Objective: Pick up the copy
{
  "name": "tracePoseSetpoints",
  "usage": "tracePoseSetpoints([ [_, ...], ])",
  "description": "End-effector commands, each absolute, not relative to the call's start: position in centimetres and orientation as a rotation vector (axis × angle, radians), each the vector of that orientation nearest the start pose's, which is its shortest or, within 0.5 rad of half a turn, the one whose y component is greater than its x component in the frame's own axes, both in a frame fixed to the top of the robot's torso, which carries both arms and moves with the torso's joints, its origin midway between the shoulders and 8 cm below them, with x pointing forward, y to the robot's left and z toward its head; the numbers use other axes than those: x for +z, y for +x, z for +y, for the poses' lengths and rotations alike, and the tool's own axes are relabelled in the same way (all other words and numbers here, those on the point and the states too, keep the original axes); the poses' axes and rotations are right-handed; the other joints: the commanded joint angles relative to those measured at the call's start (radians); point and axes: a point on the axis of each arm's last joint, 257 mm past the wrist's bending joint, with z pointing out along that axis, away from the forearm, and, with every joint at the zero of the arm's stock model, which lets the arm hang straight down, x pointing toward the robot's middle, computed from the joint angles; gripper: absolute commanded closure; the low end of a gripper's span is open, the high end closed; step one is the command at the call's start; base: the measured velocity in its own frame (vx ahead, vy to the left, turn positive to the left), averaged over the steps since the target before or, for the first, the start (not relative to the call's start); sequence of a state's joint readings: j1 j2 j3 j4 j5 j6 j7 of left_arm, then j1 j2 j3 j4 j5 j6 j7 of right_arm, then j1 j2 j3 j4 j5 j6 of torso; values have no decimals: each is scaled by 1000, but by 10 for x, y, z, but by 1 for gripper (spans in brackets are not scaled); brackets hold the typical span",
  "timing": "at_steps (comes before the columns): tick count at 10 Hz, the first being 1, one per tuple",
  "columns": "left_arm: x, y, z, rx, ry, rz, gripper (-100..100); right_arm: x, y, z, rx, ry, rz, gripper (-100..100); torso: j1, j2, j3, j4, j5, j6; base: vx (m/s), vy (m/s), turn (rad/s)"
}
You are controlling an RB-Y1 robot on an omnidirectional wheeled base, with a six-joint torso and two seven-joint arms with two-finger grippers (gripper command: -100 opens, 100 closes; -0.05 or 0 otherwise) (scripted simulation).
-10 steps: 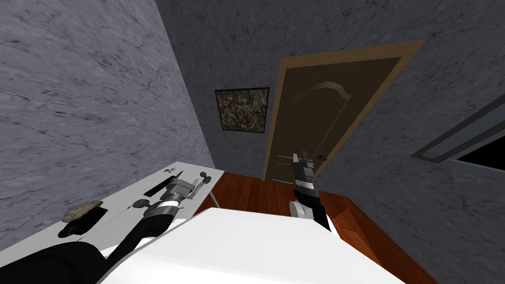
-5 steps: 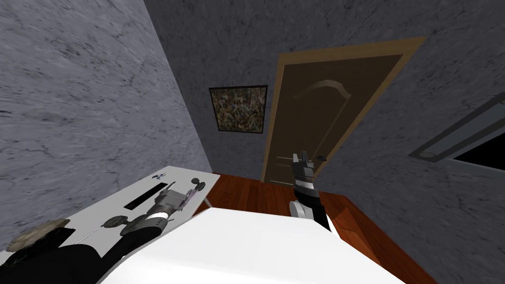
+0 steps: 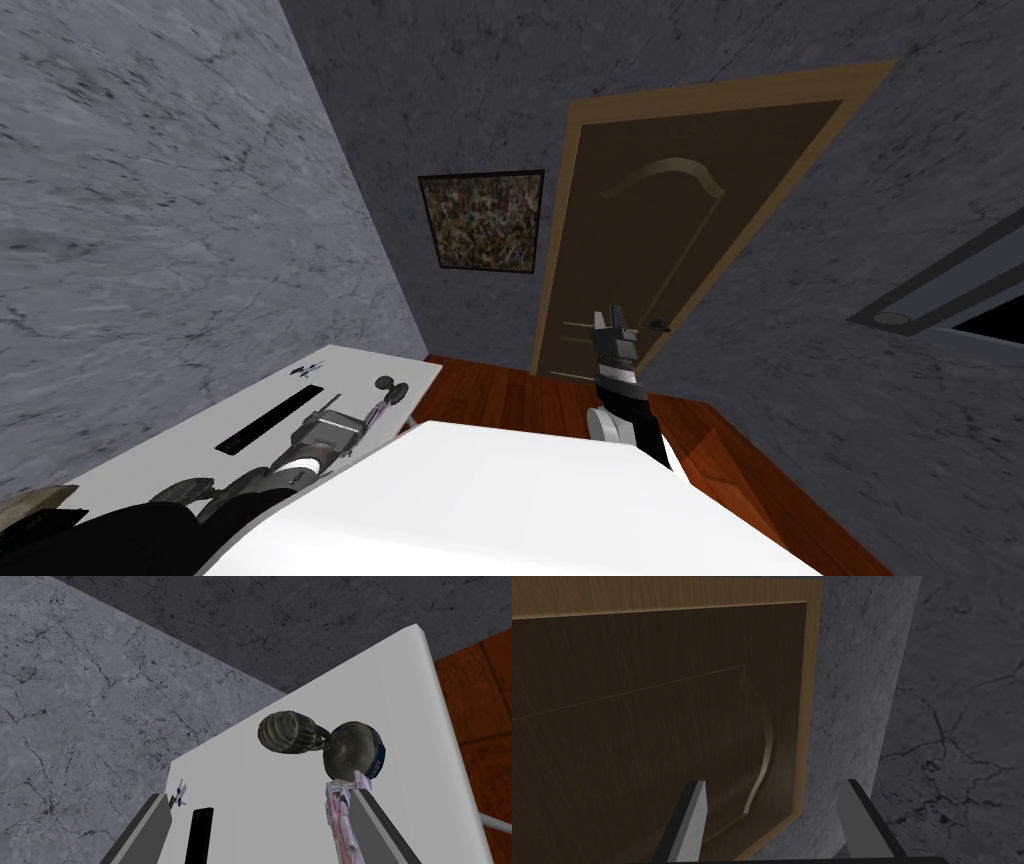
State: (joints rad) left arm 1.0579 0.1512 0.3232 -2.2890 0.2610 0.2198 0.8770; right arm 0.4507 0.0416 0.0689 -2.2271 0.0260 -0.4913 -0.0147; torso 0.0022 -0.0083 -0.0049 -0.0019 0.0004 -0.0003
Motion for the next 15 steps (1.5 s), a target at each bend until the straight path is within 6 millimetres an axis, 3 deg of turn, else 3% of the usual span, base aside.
tracePoseSetpoints([
  [1,-280,170,482,-975,-2172,416,-100,16,363,-252,1384,697,603,0,0,0,0,0,0,0,160,61,16],
  [6,-337,105,472,-806,-2432,305,-100,16,363,-252,1384,697,603,0,1,0,0,0,0,0,148,65,30],
  [13,-397,8,442,-519,-2727,149,-100,16,363,-252,1384,697,603,0,3,1,0,0,1,0,129,69,21],
  [14,-394,19,447,-551,-2700,166,-100,16,363,-252,1384,697,603,0,2,2,1,0,1,0,46,30,-2],
  [15,-396,17,447,-544,-2707,162,0,16,363,-252,1384,697,603,0,0,5,3,1,0,0,9,7,-2],
])
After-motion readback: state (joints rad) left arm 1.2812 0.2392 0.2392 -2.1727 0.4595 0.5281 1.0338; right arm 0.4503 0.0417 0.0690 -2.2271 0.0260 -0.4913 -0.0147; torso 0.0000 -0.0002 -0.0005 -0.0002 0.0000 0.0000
